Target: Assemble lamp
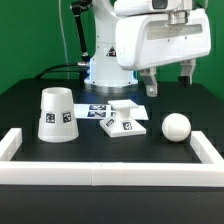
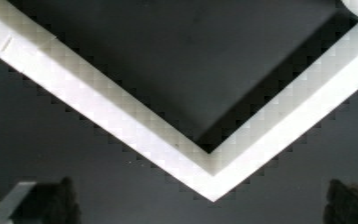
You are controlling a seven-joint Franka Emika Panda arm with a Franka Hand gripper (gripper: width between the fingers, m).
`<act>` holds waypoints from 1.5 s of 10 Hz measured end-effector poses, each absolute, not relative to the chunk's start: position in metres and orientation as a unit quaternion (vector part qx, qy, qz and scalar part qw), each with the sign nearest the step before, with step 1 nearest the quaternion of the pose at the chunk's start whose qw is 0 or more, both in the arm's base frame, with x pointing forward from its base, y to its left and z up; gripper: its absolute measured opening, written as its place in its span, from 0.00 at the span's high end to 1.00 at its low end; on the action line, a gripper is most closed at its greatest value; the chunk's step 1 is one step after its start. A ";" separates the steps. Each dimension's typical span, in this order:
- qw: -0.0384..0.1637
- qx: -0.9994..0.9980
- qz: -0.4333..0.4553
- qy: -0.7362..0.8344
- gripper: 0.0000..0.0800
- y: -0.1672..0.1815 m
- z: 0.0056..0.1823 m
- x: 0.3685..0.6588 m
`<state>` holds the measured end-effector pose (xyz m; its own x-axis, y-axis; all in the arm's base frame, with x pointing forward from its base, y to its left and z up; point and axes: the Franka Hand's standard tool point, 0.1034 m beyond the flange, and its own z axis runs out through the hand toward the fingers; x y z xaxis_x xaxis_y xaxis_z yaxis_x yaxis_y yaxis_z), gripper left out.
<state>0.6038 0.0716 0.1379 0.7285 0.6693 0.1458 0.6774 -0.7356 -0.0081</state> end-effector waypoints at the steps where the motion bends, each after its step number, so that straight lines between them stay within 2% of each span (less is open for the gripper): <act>1: 0.030 -0.929 -0.067 -0.362 0.12 0.072 0.138 0.604; 5: 0.028 -0.932 -0.069 -0.355 0.12 0.070 0.138 0.602; 6: 0.019 -0.941 -0.076 -0.329 0.12 0.067 0.137 0.586; 8: 0.018 -0.955 -0.058 -0.292 0.12 0.057 0.127 0.551; 10: 0.019 -0.960 -0.041 -0.277 0.12 0.041 0.116 0.533; 15: 0.019 -0.961 -0.037 -0.273 0.12 0.040 0.114 0.528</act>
Offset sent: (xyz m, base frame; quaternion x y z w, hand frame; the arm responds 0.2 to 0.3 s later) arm 0.0000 0.0000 0.0000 0.0000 0.0000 0.0000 1.0000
